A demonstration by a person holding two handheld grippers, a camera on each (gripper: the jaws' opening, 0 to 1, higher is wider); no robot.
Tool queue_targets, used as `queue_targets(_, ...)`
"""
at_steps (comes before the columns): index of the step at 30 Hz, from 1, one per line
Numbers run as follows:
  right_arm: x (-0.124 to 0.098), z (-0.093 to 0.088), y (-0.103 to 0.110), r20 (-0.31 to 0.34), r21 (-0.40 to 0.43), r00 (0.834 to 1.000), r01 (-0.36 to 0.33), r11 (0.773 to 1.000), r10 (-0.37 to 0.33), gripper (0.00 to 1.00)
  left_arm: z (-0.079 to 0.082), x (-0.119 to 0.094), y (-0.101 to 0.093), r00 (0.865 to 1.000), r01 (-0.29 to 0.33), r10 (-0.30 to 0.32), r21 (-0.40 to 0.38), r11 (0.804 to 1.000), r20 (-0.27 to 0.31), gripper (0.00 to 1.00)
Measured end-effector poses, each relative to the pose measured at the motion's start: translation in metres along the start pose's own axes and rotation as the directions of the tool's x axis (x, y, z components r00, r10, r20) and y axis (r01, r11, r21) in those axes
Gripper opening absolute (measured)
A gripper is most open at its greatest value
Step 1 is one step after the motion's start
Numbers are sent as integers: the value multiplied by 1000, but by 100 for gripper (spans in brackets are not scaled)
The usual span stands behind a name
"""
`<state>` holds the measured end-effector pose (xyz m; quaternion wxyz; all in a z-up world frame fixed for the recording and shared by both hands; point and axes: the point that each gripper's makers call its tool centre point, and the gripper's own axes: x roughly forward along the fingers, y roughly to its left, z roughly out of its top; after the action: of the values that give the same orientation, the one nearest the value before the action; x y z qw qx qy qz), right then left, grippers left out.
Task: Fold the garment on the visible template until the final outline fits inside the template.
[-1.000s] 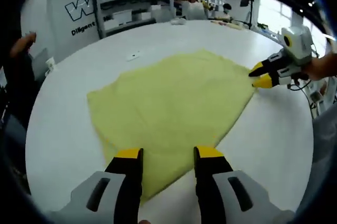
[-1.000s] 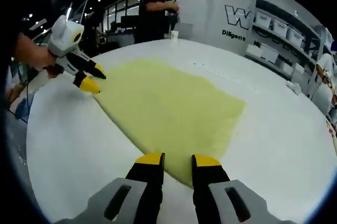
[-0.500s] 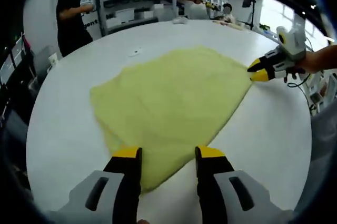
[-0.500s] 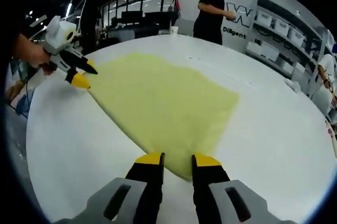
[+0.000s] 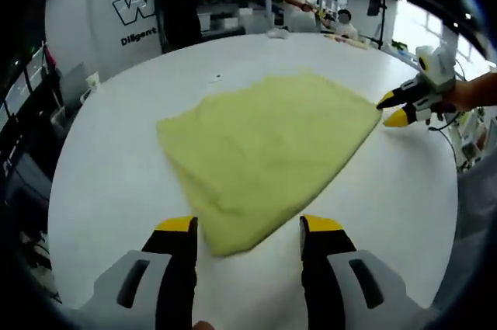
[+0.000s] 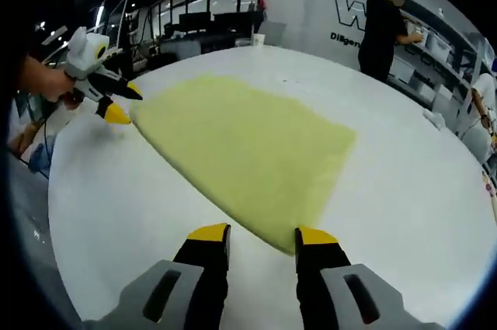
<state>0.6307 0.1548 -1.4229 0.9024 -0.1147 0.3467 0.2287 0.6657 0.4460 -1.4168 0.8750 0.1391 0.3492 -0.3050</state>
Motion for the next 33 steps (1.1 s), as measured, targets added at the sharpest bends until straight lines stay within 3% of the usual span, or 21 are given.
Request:
queue_targets(2, -6, 5, 1, 27, 20, 1000, -1, 1000, 1, 35, -2, -6, -1, 1000, 1, -1, 13, 1000, -2, 49)
queue_targets(6, -17, 14, 0, 91, 60, 996, 0, 998, -5, 54, -3, -17, -1, 1000, 9, -9, 5, 1000, 18, 52)
queue_targets(9, -27, 22, 3, 145, 83, 989, -7, 997, -6, 64, 4, -25, -8, 996, 22, -23, 15, 1000, 83, 59)
queue_targets(15, -40, 37, 18, 227, 59, 974, -19, 998, 5, 81, 8, -38, -10, 986, -26, 26, -4, 1000, 164, 76)
queue_targets(18, -45, 42, 29, 254, 27, 967, -20, 999, 12, 85, 9, -43, -13, 982, -36, 38, -14, 999, 186, 84)
queue_targets(23, -46, 36, 42, 248, 46, 969, -29, 999, 17, 87, 0, -51, -21, 982, -37, 42, -29, 999, 186, 86)
queue_targets(33, -53, 20, 46, 235, 94, 972, 1, 996, -23, 93, -23, -62, -31, 980, -64, 76, -69, 996, 186, 93)
